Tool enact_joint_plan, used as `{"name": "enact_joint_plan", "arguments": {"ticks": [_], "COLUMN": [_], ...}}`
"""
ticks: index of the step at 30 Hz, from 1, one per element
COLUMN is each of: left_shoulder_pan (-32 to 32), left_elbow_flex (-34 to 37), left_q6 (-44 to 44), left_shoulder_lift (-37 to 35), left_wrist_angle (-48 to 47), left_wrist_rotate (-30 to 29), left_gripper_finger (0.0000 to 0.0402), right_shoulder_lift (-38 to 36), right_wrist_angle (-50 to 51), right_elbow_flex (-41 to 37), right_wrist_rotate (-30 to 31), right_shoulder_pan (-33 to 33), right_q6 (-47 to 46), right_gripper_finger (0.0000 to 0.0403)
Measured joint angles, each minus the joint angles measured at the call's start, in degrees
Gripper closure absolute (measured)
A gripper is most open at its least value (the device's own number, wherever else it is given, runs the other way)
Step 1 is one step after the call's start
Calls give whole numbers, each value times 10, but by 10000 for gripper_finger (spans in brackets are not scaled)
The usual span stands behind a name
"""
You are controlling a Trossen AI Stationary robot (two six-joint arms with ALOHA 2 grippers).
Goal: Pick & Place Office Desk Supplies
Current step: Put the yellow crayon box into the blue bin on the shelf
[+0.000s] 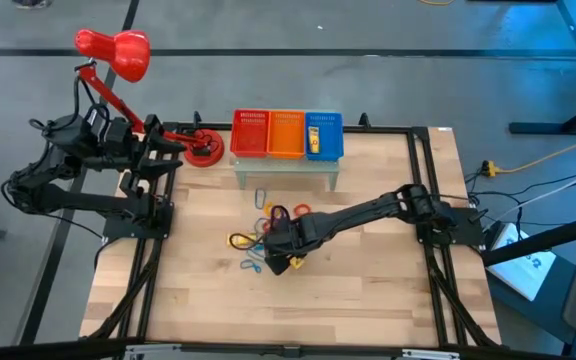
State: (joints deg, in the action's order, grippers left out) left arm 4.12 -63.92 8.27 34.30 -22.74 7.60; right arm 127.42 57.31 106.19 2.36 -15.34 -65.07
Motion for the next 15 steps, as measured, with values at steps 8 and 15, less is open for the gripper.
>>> {"name": "enact_joint_plan", "arguments": {"ticks": [8,15], "left_shoulder_pan": [0,0], "left_elbow_flex": [0,0], "left_q6": [1,10], "left_shoulder_lift": [2,4], "left_wrist_angle": [4,11], "left_wrist_rotate": [0,0], "left_gripper_finger": [237,237], "right_shoulder_lift": [32,32], "right_wrist_angle": [2,-10], "right_elbow_flex": [0,0], "right_wrist_rotate": [4,15], "right_shoulder_pan": [-4,-4], "right_q6": [-12,-3], "right_gripper_finger": [81,81]}}
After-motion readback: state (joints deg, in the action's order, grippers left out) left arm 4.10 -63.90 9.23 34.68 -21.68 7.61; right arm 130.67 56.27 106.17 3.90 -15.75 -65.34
